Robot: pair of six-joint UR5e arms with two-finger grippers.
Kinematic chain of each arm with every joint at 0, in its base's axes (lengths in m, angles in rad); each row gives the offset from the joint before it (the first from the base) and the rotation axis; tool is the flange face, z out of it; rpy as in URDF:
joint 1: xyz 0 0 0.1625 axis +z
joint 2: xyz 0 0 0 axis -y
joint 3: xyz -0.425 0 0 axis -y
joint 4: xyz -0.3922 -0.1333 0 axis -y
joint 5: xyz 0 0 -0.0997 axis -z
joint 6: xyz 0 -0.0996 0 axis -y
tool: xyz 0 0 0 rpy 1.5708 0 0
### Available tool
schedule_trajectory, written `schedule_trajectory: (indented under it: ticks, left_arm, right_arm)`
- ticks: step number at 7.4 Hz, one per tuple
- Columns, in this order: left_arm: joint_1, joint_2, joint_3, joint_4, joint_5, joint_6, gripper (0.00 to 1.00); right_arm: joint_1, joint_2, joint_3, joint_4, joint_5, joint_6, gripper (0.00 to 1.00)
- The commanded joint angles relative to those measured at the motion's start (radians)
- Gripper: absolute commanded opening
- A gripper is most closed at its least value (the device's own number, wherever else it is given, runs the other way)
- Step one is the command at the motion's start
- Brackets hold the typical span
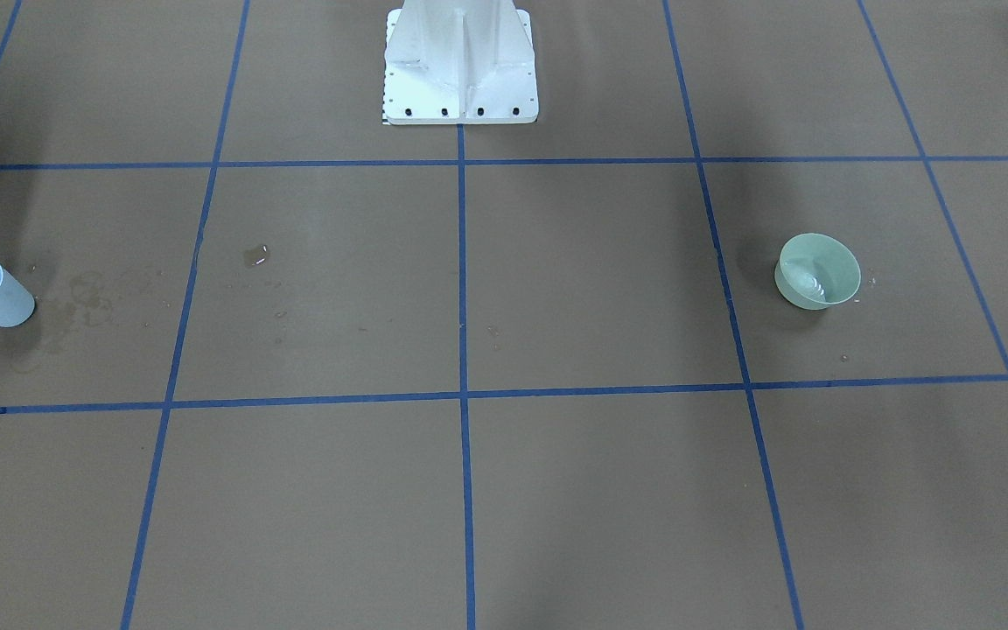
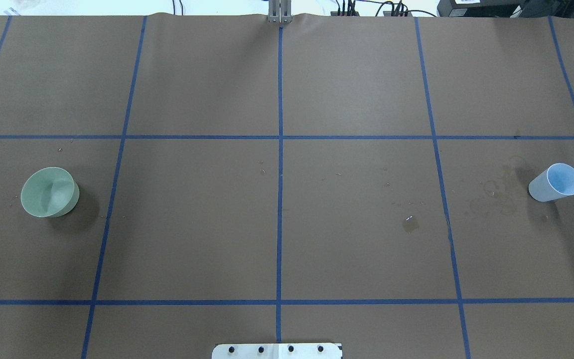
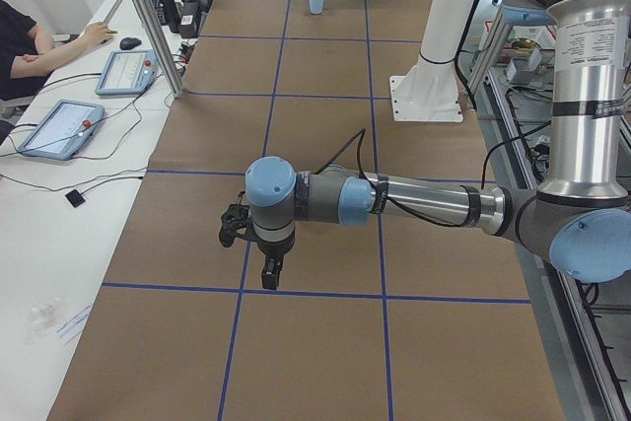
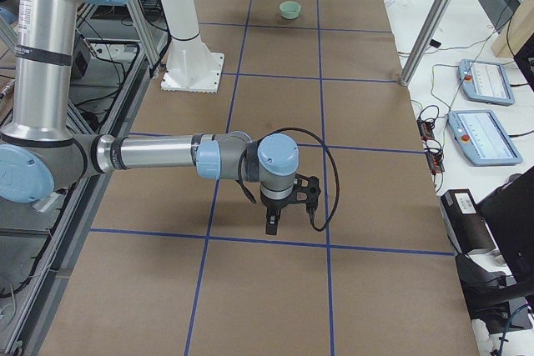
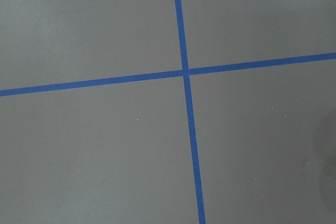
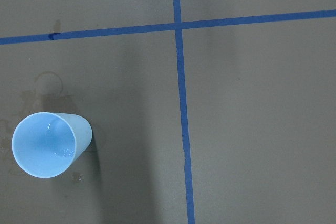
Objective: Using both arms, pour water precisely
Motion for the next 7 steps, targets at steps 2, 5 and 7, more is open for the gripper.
schedule_trajectory:
  ticks: [2, 5, 7]
  left_arm:
    - [0.000, 0.000, 0.001, 0.000, 0.002, 0.000, 1.00]
    - [0.000, -0.002, -0.020, -0.008, -0.009, 0.008, 1.00]
    - [0.044, -0.008, -0.025, -0.059, -0.009, -0.003, 1.00]
  right_arm:
    - [0.000, -0.001, 0.003, 0.002, -0.002, 0.000, 0.99]
    - [0.000, 0.004, 0.002, 0.003, -0.006, 0.000, 0.99]
    - [0.000, 0.007, 0.005, 0.005, -0.003, 0.002, 0.99]
